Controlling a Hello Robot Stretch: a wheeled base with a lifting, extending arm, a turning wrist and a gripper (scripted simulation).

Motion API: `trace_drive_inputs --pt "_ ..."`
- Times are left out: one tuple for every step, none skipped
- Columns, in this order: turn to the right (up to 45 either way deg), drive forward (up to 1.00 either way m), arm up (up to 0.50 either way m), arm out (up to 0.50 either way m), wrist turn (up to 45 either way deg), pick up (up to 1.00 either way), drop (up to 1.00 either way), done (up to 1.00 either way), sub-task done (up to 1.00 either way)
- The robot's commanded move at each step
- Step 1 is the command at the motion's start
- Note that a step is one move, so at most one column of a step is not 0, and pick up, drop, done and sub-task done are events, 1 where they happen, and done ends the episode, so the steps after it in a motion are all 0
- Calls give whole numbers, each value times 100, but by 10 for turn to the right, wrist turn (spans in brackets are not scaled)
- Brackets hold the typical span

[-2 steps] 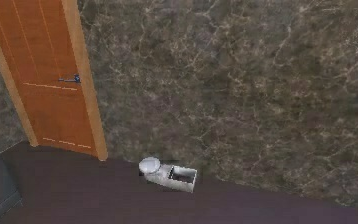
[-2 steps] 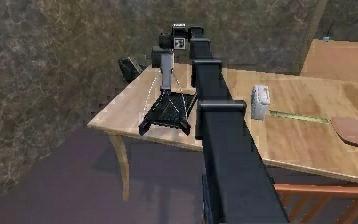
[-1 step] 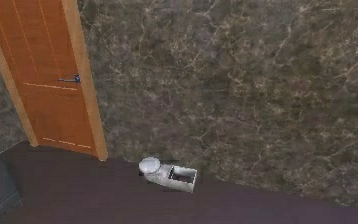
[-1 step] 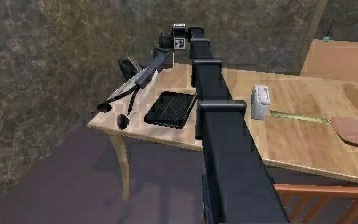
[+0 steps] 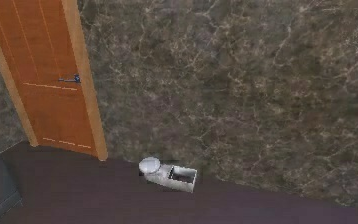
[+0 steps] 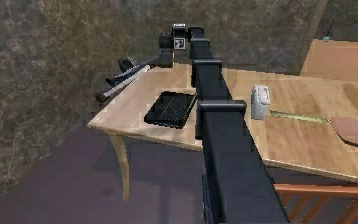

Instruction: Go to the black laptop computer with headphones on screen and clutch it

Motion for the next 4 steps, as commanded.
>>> trace_drive_inputs --pt "0 0 0 0 450 0 0 0 0" --pt "0 0 0 0 450 0 0 0 0" --pt "0 0 0 0 120 0 0 0 0" --pt "0 0 -26 0 0 0 0 0 0"
